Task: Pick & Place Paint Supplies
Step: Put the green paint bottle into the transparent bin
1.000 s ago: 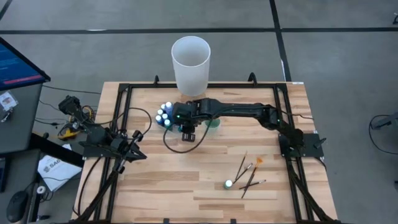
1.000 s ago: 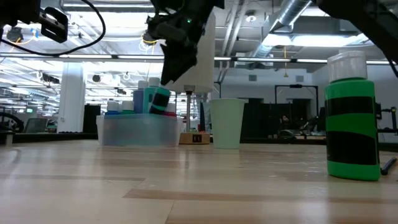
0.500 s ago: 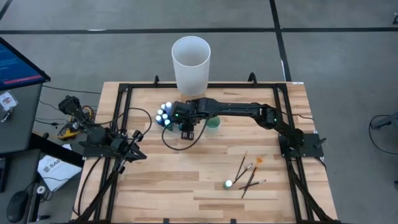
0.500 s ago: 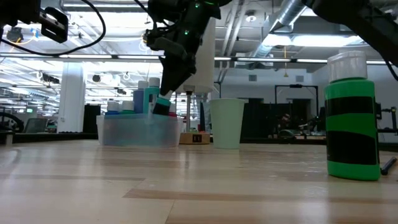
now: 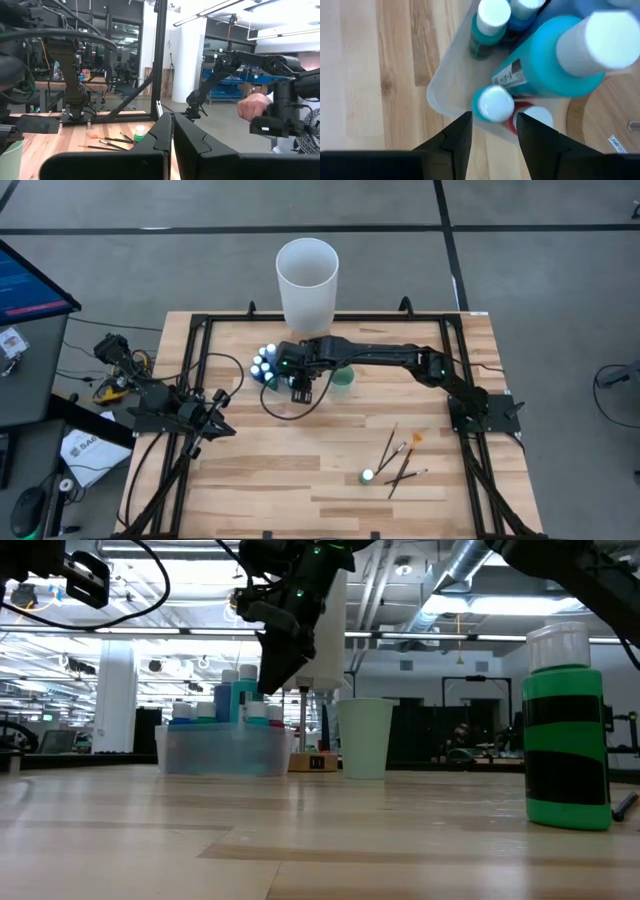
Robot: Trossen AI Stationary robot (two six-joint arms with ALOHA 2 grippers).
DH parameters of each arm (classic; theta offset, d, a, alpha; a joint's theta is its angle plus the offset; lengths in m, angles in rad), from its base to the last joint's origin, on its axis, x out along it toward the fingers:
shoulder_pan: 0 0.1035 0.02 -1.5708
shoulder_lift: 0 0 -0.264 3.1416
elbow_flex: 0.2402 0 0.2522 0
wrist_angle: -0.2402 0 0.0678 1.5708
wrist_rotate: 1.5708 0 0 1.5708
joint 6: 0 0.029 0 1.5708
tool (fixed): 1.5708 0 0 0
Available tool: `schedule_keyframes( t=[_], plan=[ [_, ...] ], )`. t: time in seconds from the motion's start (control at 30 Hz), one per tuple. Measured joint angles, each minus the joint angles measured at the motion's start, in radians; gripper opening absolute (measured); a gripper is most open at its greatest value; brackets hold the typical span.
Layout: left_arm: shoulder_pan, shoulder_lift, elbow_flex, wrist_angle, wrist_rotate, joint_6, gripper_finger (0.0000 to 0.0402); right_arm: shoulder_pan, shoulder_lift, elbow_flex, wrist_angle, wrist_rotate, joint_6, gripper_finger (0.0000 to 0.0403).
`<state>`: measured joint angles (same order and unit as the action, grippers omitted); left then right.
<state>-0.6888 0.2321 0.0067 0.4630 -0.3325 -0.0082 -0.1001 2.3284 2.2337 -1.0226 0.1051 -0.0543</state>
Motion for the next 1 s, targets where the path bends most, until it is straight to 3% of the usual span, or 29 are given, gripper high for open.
schedule_keyframes(
  t=[0.17,0.47,0.73,1.0],
  plan=[
    [0.000,0.000,0.000,0.002,0.000,0.000,0.0002,0.002,-0.066,0.000,-0.163,0.000,0.012,0.0153],
    [0.000,0.000,0.000,0.008,0.000,0.000,0.0002,0.106,-0.225,0.000,-0.530,-0.005,0.256,0.0161],
    [0.000,0.000,0.000,0.011,0.000,0.000,0.0002,0.335,-0.325,-0.055,-0.551,-0.025,0.398,0.0167],
    [0.000,0.000,0.000,0.011,0.000,0.000,0.0002,0.581,-0.341,-0.127,-0.521,0.045,0.521,0.0168]
  ],
)
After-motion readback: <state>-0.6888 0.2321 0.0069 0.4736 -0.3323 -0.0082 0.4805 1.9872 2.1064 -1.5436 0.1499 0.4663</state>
